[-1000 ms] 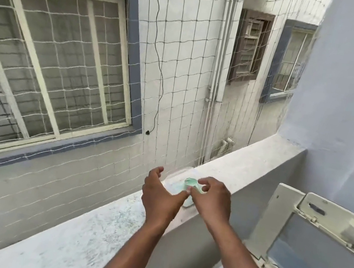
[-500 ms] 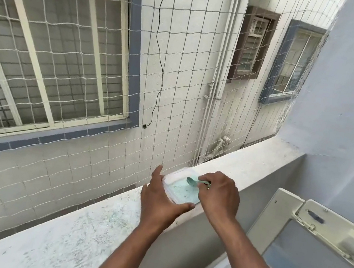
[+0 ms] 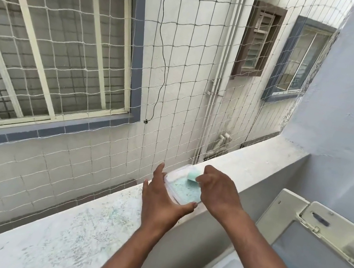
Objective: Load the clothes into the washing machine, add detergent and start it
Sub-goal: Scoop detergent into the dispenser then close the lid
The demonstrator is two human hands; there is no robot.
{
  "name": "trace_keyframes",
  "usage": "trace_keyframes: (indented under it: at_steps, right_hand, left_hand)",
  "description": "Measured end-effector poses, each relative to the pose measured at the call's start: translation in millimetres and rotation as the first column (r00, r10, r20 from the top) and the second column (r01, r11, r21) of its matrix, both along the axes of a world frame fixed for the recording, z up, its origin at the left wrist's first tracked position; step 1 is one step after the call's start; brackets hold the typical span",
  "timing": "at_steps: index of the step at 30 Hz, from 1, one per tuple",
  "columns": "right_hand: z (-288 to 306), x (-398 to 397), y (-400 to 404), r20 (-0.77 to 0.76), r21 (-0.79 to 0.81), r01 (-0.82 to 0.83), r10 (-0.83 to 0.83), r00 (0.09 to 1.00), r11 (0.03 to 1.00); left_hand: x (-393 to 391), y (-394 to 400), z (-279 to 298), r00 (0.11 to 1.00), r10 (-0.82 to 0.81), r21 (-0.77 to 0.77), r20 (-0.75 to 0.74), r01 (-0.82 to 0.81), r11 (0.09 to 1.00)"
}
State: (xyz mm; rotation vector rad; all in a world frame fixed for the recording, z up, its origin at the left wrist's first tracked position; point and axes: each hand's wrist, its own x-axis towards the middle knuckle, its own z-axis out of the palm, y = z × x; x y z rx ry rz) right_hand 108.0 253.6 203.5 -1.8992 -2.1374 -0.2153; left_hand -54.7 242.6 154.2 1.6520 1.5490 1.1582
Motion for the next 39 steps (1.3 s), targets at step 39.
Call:
trace_keyframes:
  at_steps: [39]
  right_hand:
    - [8.6, 7.0, -29.9, -0.319, 0.000, -0.035, 0.033, 0.947, 0.999]
  left_hand:
    - [-0.2, -5.9, 7.1, 1.000, -0.012, 0.018, 0.027, 0.012, 1.000]
